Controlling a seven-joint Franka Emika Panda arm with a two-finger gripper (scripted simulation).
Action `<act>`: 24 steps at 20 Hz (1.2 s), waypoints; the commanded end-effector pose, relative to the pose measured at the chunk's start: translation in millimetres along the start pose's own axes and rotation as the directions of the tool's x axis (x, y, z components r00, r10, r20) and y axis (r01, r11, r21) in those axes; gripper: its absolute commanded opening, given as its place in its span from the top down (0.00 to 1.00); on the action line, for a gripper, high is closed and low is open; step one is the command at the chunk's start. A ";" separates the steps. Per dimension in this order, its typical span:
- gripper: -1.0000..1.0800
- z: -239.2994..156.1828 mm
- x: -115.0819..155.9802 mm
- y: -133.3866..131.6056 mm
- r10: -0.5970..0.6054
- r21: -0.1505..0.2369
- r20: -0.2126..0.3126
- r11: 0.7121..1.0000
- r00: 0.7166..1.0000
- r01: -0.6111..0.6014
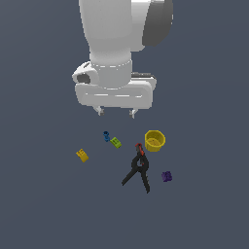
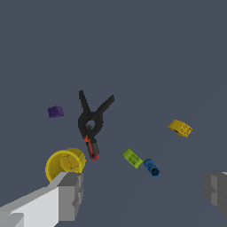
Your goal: Pick up a designated object from a clutter of objects.
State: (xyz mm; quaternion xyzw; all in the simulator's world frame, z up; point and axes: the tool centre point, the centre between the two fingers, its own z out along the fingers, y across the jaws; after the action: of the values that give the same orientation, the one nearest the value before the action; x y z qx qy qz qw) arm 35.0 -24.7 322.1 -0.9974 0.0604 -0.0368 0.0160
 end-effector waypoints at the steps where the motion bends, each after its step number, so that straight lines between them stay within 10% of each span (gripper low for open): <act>1: 0.04 14.9 6.6 -5.9 0.011 -0.002 0.006 1.000 1.000 -0.011; 24: 0.04 221.9 44.9 -82.2 0.150 -0.042 0.060 0.988 0.987 -0.147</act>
State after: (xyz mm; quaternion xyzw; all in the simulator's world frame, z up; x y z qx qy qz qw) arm 104.5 54.3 116.3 -0.9913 0.1313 -0.0033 0.0028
